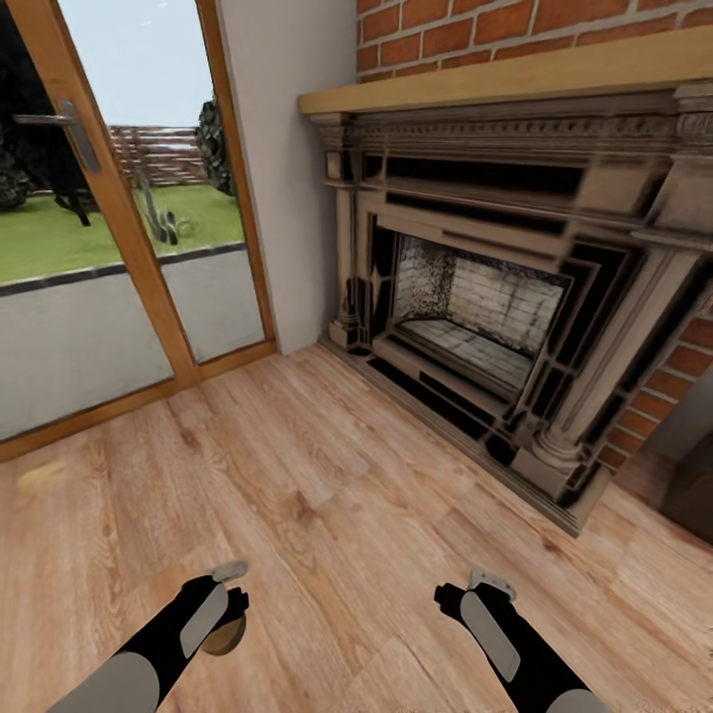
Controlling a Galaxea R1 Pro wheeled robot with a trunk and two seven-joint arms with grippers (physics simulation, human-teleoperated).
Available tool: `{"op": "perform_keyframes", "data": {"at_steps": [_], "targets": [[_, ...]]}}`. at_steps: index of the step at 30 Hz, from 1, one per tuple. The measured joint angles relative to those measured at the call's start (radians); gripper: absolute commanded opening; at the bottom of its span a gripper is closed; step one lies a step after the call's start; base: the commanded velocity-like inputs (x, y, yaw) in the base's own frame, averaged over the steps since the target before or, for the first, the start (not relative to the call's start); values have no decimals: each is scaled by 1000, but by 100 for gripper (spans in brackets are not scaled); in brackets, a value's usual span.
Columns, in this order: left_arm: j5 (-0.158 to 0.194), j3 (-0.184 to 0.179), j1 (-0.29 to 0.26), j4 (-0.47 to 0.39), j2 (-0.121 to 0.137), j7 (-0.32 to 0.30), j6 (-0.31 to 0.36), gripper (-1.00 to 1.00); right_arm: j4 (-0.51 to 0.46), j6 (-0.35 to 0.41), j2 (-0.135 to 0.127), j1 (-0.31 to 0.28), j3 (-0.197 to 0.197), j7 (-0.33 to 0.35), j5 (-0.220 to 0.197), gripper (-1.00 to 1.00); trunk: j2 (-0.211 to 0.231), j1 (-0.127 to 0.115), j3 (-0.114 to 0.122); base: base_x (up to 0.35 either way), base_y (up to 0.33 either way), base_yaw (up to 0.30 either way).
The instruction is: Place each of the two pumpkins and all three candles from the living room inside a cabinet in the living room (use any cabinet), then make sure every cabinet is closed, and position the cauldron so it is next to a table in the living room.
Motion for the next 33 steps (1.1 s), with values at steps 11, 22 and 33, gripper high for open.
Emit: {"op": "perform_keyframes", "data": {"at_steps": [11, 22, 33], "targets": [[4, 0, 0, 2, -1, 0, 0, -100, 6, -2, 6, 0, 1, 18, 1, 100, 77, -42, 20, 0, 0, -190], [-5, 0, 0, 22, -8, 5, -2, -100, 8, -2, 6, 0, 1, 21, 2, 100, 154, -84, 40, 0, 0, -199], [-6, 0, -1, 22, -19, 5, -2, -100, 13, -3, 5, 0, 1, 21, 1, 100, 231, -127, 61, 0, 0, -209]]}}
